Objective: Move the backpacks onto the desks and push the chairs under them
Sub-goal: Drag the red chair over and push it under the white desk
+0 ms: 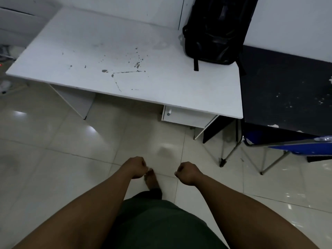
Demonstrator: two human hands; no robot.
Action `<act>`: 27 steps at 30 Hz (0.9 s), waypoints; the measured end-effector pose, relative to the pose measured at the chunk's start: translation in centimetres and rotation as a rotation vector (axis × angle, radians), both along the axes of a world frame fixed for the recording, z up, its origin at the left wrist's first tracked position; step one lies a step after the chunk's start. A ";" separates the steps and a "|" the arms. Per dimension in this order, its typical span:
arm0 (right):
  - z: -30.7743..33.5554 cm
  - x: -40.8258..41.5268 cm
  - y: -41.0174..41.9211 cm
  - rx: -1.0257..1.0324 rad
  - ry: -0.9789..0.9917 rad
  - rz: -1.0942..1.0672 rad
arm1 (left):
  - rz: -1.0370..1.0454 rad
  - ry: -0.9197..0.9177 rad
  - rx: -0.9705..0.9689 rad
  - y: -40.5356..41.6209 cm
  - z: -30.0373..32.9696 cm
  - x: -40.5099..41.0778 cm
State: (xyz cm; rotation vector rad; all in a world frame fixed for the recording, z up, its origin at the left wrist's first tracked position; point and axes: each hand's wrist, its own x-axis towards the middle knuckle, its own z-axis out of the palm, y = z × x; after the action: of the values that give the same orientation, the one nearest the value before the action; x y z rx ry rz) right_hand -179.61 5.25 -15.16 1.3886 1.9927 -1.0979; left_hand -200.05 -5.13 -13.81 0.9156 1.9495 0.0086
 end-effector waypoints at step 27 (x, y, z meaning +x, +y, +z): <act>2.5 4.7 -25.8 0.030 0.001 -0.063 | -0.083 0.016 0.017 -25.5 2.3 7.8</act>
State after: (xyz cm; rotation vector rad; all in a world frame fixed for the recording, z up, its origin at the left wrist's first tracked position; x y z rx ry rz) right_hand -174.92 -20.52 -12.68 1.4752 1.9859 -1.1007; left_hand -192.29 -30.64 -11.52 1.0101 1.9279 -0.0304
